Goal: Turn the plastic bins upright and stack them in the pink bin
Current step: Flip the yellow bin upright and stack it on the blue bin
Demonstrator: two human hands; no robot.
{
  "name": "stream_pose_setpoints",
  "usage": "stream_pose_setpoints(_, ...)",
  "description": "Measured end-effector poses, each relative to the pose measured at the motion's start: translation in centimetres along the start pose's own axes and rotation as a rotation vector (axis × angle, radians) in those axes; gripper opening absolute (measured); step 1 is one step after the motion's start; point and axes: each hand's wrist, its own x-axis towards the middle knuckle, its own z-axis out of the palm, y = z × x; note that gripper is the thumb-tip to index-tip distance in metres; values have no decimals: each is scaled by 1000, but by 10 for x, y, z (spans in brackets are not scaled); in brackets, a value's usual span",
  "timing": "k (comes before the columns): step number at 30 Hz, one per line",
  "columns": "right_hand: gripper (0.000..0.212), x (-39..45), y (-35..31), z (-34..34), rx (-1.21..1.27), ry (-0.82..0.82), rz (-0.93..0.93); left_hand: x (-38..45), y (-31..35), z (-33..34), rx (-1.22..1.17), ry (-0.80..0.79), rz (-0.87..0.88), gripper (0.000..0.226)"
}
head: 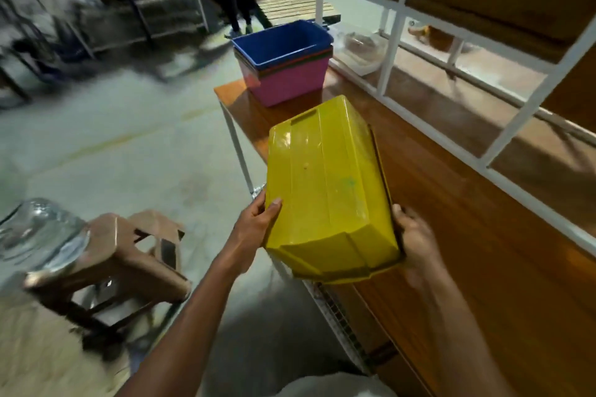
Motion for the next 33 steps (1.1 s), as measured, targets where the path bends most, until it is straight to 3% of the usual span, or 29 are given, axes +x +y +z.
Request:
stream_pose_setpoints(4,33,55,-17,53,-23,-15,-19,52,17,-40,9,29,22,45)
stream_pose_setpoints(11,41,155,-44,122,-11,14,-38,166,58,-81,82,1,48,50)
stream_pose_setpoints(14,64,195,-53,142,86,94,-15,211,77,-88,145,-34,38,49)
stream_pose_setpoints(18,30,213,-83,158,129,193,-24,277,98,-88,205,-119,12,48)
stream_pose_setpoints(22,34,215,-110,162,212,290,-75,330,113,-72,203,-243,19,63)
stream_pose_setpoints(25,25,211,-123,171,233,388,-116,366,121,-67,205,-348,31,64)
stream_pose_setpoints(30,18,209,-126,218,346,609,-179,434,134,-71,280,-569,55,58)
stream_pose_setpoints(33,21,211,-124,254,402,706,-203,456,148,-77,383,-643,70,69)
